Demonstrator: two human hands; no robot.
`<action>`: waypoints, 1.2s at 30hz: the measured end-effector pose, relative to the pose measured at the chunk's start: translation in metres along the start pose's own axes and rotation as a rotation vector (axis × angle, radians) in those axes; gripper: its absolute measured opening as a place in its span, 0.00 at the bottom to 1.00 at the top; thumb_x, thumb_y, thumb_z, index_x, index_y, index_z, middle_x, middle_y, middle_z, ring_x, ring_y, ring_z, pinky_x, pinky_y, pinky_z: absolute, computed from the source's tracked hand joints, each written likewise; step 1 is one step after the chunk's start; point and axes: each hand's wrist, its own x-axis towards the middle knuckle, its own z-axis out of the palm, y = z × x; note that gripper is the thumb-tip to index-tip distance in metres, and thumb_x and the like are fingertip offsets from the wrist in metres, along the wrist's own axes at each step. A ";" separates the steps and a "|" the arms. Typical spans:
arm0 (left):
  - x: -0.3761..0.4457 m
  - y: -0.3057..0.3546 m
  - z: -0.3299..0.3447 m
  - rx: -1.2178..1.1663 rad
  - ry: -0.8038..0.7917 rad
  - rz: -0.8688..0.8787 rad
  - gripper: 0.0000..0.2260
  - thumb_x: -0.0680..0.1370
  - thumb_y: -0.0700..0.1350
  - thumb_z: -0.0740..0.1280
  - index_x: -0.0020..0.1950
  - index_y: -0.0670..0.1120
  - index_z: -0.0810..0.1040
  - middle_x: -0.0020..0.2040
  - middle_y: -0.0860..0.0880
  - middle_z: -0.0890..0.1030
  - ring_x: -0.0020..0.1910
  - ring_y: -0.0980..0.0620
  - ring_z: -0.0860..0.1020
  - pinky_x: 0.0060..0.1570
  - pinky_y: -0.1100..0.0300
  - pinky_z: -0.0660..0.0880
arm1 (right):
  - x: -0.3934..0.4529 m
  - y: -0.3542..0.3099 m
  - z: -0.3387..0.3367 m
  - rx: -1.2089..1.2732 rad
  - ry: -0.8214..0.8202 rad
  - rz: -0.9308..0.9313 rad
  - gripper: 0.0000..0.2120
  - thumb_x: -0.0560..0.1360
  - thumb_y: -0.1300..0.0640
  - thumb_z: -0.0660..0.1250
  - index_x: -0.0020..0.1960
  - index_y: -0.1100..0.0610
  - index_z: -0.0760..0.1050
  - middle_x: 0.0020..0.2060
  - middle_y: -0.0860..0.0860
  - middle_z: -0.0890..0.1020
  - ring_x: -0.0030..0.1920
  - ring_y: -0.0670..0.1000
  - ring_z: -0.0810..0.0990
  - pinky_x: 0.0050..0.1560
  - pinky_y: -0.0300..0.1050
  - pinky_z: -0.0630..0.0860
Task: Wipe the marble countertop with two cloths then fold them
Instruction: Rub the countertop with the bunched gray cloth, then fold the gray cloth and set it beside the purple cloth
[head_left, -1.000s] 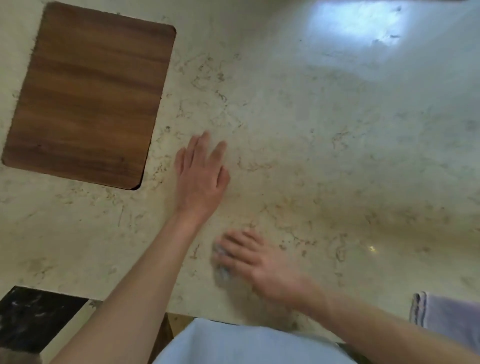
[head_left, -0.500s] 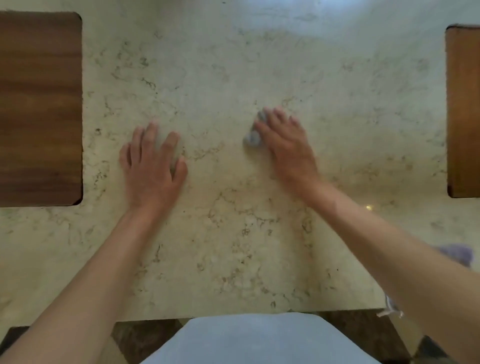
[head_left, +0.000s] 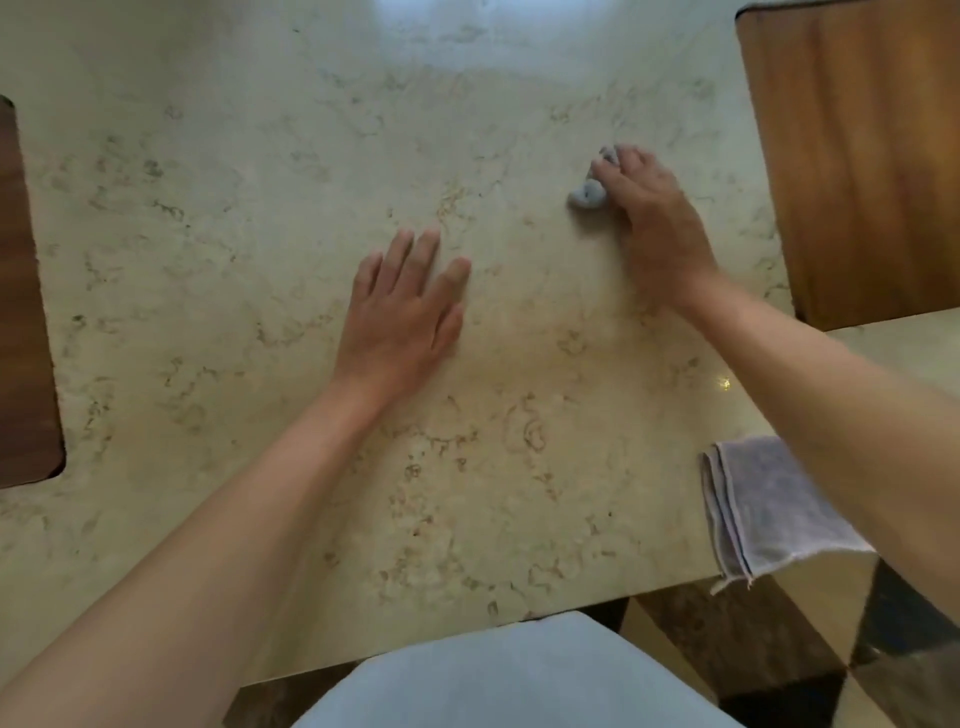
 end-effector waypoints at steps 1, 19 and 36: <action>0.000 -0.001 0.000 -0.004 -0.009 -0.003 0.21 0.83 0.54 0.51 0.75 0.50 0.66 0.80 0.41 0.61 0.79 0.38 0.59 0.74 0.40 0.57 | -0.011 -0.008 0.006 0.036 0.030 0.018 0.22 0.82 0.62 0.55 0.76 0.58 0.69 0.76 0.58 0.69 0.78 0.61 0.64 0.76 0.63 0.64; 0.032 0.101 0.005 -0.120 -0.194 0.052 0.27 0.82 0.58 0.56 0.81 0.56 0.56 0.84 0.47 0.47 0.82 0.45 0.42 0.77 0.41 0.43 | -0.076 0.079 -0.008 0.043 0.095 0.235 0.28 0.80 0.72 0.60 0.78 0.57 0.64 0.79 0.58 0.64 0.79 0.60 0.60 0.80 0.54 0.53; -0.024 0.123 0.010 -0.166 -0.052 -0.179 0.27 0.79 0.60 0.58 0.75 0.50 0.70 0.78 0.40 0.66 0.78 0.37 0.61 0.71 0.35 0.60 | -0.203 -0.049 0.022 0.099 -0.003 0.003 0.33 0.69 0.76 0.70 0.73 0.66 0.71 0.73 0.64 0.72 0.73 0.66 0.70 0.73 0.64 0.66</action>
